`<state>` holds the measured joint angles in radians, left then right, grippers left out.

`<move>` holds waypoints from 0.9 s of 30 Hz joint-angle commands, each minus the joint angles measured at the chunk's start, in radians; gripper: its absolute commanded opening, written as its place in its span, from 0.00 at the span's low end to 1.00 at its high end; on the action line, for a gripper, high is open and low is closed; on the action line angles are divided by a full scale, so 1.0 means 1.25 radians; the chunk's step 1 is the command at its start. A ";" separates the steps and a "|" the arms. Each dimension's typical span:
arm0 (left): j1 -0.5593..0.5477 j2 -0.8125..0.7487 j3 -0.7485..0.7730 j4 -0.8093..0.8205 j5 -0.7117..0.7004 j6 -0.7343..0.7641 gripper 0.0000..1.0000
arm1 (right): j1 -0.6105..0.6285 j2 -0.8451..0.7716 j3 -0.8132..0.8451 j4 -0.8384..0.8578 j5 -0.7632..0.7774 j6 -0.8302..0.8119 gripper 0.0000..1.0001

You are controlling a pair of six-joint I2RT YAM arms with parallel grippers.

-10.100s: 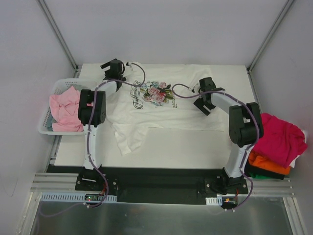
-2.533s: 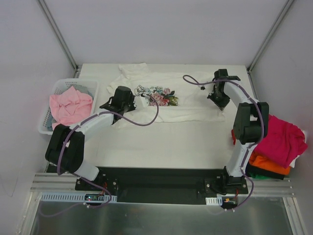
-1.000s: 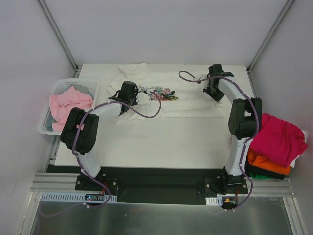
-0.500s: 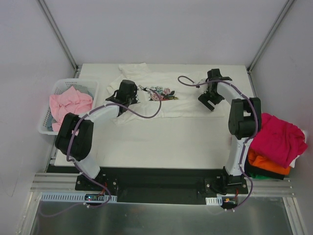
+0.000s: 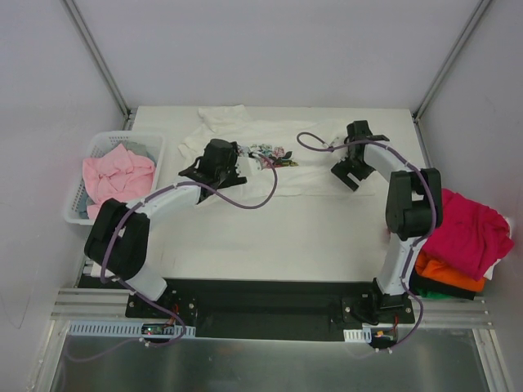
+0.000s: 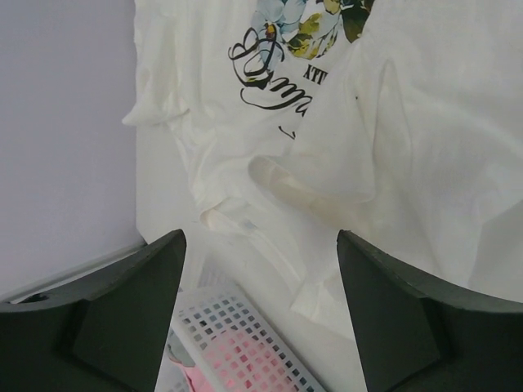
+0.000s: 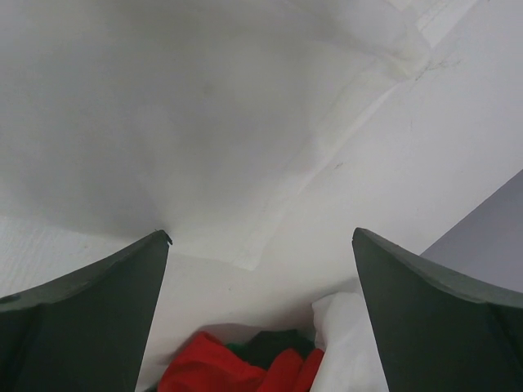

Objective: Fold and stack the t-shirts
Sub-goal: Fold the tshirt

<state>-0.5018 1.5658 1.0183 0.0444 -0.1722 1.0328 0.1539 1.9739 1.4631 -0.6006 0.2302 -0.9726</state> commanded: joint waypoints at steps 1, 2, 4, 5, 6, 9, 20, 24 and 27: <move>0.015 0.043 0.017 0.001 0.046 -0.026 0.76 | 0.003 -0.071 -0.017 0.030 0.020 0.006 1.00; 0.016 0.052 0.027 0.001 0.048 -0.029 0.76 | 0.004 -0.073 -0.019 0.034 0.021 0.005 0.97; 0.017 0.075 0.037 0.001 0.051 -0.030 0.76 | 0.004 -0.078 -0.023 0.035 0.023 0.005 0.97; 0.017 0.084 0.047 0.001 0.051 -0.031 0.76 | 0.003 -0.078 -0.024 0.035 0.024 0.005 0.97; 0.017 0.096 0.050 0.001 0.052 -0.032 0.76 | 0.004 -0.077 -0.027 0.034 0.027 0.004 0.97; 0.019 0.114 0.065 0.001 0.053 -0.036 0.75 | 0.004 -0.073 -0.033 0.035 0.031 0.000 0.97; 0.019 0.162 0.093 0.001 0.053 -0.040 0.73 | 0.004 -0.067 -0.038 0.040 0.039 -0.005 0.97; 0.017 0.148 0.081 0.001 0.060 -0.047 0.73 | 0.002 -0.062 -0.038 0.041 0.042 -0.009 0.97; 0.019 0.129 0.070 0.001 0.067 -0.049 0.73 | 0.002 -0.056 -0.037 0.042 0.039 -0.004 0.97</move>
<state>-0.4889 1.7672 1.1053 0.0418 -0.1268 0.9962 0.1543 1.9297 1.4178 -0.5564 0.2665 -0.9783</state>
